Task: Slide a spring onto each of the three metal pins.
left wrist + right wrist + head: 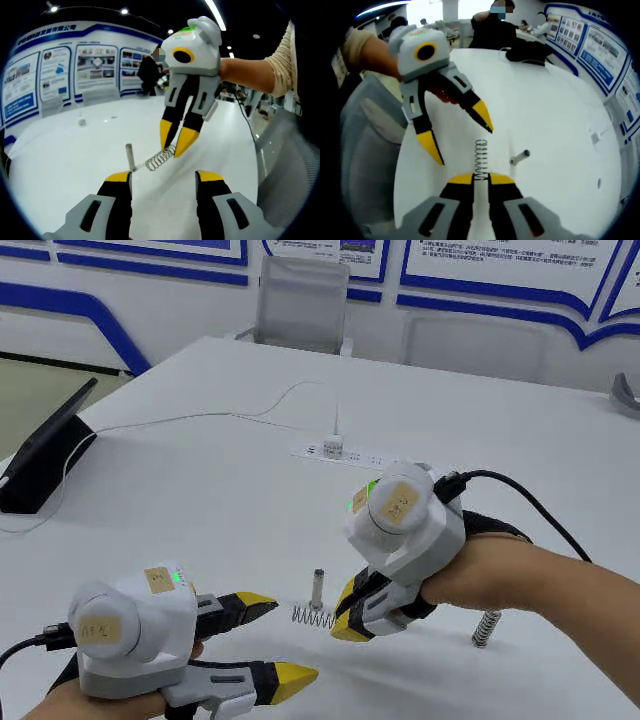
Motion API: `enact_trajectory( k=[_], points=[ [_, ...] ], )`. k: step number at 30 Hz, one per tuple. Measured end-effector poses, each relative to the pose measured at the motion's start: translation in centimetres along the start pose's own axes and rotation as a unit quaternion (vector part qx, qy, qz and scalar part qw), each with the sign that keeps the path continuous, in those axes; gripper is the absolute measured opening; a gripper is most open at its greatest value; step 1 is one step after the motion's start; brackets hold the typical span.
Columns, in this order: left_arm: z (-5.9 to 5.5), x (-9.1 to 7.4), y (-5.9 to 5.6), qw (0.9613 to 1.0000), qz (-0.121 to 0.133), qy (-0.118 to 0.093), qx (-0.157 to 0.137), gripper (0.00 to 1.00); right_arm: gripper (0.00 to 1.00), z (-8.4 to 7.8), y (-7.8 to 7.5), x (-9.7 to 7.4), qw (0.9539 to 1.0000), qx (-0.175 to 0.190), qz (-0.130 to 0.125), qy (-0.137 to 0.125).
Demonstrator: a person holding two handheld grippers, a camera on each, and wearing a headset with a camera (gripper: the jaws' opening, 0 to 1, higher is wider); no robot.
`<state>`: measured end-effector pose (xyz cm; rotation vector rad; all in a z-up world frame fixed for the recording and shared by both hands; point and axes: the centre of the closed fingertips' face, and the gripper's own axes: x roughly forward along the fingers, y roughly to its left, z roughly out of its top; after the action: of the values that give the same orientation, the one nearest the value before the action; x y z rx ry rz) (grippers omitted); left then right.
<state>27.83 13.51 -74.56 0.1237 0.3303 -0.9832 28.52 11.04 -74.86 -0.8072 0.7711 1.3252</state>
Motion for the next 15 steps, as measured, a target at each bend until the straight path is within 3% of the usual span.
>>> enact_trajectory(
  k=[15],
  points=[
    [0.4, 0.2, -1.2, 0.9994, -0.026, -0.006, 0.022, 0.36, 0.12, 0.9, 1.7, -1.0, 0.9990, -0.037, 0.024, 0.007]
  ],
)
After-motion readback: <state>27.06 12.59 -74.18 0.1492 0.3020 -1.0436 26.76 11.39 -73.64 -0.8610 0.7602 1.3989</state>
